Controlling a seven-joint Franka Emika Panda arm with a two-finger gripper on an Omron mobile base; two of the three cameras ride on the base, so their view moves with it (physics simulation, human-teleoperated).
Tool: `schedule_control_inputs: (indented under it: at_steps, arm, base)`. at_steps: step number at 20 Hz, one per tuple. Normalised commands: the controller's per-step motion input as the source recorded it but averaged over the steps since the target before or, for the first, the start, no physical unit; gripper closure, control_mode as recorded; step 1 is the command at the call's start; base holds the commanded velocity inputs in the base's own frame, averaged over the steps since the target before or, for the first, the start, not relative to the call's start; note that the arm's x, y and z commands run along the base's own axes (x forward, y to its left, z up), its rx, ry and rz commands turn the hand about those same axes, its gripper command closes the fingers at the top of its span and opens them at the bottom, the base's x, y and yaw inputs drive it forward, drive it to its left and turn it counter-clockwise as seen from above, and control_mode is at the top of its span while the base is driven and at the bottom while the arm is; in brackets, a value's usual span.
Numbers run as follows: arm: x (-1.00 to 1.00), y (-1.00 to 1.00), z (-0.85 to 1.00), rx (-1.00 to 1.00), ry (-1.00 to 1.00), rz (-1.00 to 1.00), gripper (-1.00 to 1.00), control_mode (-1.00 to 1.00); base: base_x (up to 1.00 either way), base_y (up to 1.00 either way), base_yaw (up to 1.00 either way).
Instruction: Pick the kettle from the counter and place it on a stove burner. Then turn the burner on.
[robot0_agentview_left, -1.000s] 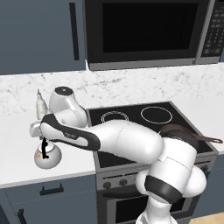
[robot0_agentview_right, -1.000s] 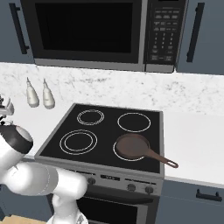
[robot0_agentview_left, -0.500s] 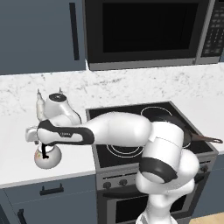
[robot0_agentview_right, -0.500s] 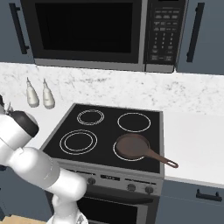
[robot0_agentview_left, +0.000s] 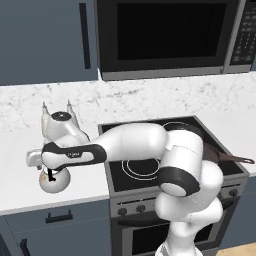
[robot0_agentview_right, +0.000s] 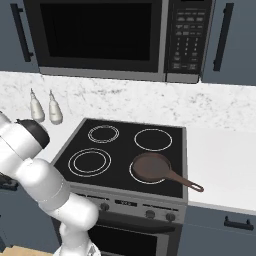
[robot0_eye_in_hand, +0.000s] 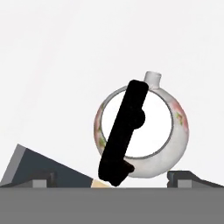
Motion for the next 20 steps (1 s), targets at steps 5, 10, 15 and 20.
schedule_control_inputs:
  at_steps: [5, 10, 15, 20]
  arm:
    - [0.0, 0.0, -0.12, 0.0, 0.0, 0.0, -1.0, -1.0]
    - [0.02, 0.0, -0.36, 0.0, 0.0, 0.0, -1.0, -1.0]
    - [0.01, 0.0, -0.1, 0.0, 0.0, 0.0, -1.0, -1.0]
    - [0.0, 0.0, 0.0, 0.0, 0.0, 0.0, 1.0, -1.0]
  base:
    - [0.0, 0.0, 0.0]
    - [0.0, 0.0, 0.0]
    - [0.0, 0.0, 0.0]
    - [0.0, 0.0, 0.0]
